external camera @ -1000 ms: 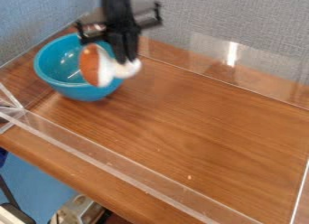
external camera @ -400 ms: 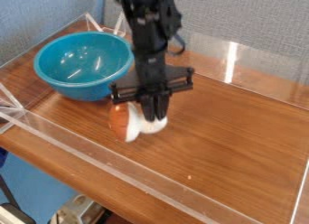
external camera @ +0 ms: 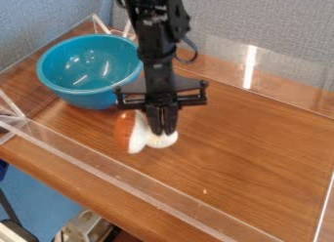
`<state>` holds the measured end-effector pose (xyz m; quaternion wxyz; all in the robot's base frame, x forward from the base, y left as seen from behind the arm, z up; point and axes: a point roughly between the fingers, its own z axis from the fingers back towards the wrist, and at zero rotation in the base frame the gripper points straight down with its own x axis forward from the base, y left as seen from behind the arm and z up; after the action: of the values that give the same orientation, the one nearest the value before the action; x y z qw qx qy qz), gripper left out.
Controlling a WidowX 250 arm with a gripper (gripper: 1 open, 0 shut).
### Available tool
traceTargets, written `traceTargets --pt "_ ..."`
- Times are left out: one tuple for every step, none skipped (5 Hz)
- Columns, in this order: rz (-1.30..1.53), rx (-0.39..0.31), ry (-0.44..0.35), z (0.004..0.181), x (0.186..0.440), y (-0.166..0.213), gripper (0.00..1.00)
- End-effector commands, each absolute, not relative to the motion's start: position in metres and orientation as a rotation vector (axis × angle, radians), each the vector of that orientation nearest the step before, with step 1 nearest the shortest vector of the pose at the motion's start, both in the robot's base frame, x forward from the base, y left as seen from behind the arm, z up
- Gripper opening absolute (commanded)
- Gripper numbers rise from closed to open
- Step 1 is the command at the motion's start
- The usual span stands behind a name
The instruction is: Remove the mushroom from inside the blue bowl and put it on the table
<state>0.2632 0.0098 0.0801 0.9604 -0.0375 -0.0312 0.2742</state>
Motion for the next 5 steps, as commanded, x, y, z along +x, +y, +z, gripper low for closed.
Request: traceTargets --pt "0.551 -0.095 -0.125 0.095 0.268 0.013 0.0" --pt "0.586 -0.096 -0.117 0.086 0.262 0.009 0.0" --pt "0.488 -0.107 -0.1 0.092 0.263 0.001 0.0" --pt "0.374 -0.11 -0.109 0.093 0.272 -0.014 0.0" --pt "0.245 -0.117 -0.108 0.099 0.287 -0.048 0.0"
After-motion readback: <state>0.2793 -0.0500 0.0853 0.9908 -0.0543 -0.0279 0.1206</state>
